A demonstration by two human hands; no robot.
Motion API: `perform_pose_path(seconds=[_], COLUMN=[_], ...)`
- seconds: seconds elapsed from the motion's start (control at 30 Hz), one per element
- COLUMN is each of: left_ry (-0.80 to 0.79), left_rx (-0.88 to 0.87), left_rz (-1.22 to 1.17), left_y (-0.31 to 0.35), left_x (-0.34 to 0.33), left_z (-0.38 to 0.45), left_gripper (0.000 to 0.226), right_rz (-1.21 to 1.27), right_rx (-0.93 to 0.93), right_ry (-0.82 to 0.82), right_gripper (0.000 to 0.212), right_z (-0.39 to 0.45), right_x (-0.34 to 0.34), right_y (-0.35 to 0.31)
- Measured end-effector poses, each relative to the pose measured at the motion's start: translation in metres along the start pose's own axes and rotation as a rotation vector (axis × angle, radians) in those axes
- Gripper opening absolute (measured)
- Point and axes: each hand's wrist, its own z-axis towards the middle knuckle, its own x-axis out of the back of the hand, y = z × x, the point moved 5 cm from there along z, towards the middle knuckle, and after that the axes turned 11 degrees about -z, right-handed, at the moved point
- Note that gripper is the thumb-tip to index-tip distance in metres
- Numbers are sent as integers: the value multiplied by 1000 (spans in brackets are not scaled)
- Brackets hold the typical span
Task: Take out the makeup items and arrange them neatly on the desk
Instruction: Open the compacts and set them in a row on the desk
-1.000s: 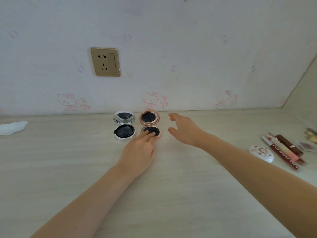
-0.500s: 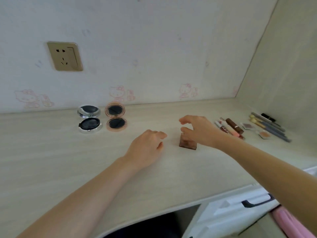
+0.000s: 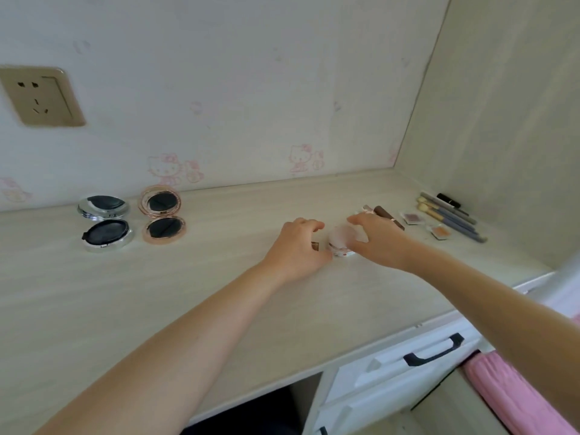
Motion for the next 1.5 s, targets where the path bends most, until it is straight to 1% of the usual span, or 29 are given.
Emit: perform_pose_path(seconds=[0.07, 0.2, 0.27, 0.33, 0.43, 0.57, 0.63, 0.7, 0.83, 0.9, 1.03, 1.2, 1.33, 1.4, 1.5], left_ry=[-39, -86, -79, -74, -91, -93, -84, -62, -8, 30, 127, 262, 386, 413, 399], left_rx=[29, 5, -11, -14, -4, -2, -8, -23, -69, -104, -146, -141, -80, -75, -83], left_rz=[61, 100, 131, 146, 122, 87, 51, 27, -5, -50, -132, -248, -288, -304, -361], left_y=[1, 6, 8, 9, 8, 9, 10, 13, 16, 18, 15, 4, -10, -16, -23], left_x=[-7, -17, -18, -19, -21, -19, -17, -15, -7, 2, 27, 64, 100, 117, 137], left_z=[9, 19, 21, 23, 24, 23, 22, 20, 18, 16, 8, -13, -39, -54, -76], left_gripper=[63, 48, 45, 48, 55, 57, 58, 57, 57, 56, 62, 66, 80, 72, 49], right_rz=[14, 0, 0, 10, 33, 48, 85, 114, 131, 166, 290, 445, 396, 382, 438], right_rx=[-4, 24, 28, 21, 15, 15, 1, -4, 18, 31, 47, 106, 196, 229, 262], right_ry=[-37, -48, -46, -41, -48, -41, -34, -16, 36, 66, 69, 33, 48, 60, 32], right_gripper=[52, 35, 37, 41, 42, 42, 46, 46, 31, 29, 44, 49, 47, 48, 48], right_z=[2, 3, 2, 2, 2, 1, 1, 1, 0, 1, 1, 0, -4, -7, -10], right_x=[-3, -6, -7, -6, -6, -6, -4, 0, 12, 21, 37, 49, 50, 49, 43], right_y=[1, -2, -3, -3, -2, -2, -3, -4, -13, -20, -41, -79, -122, -142, -169])
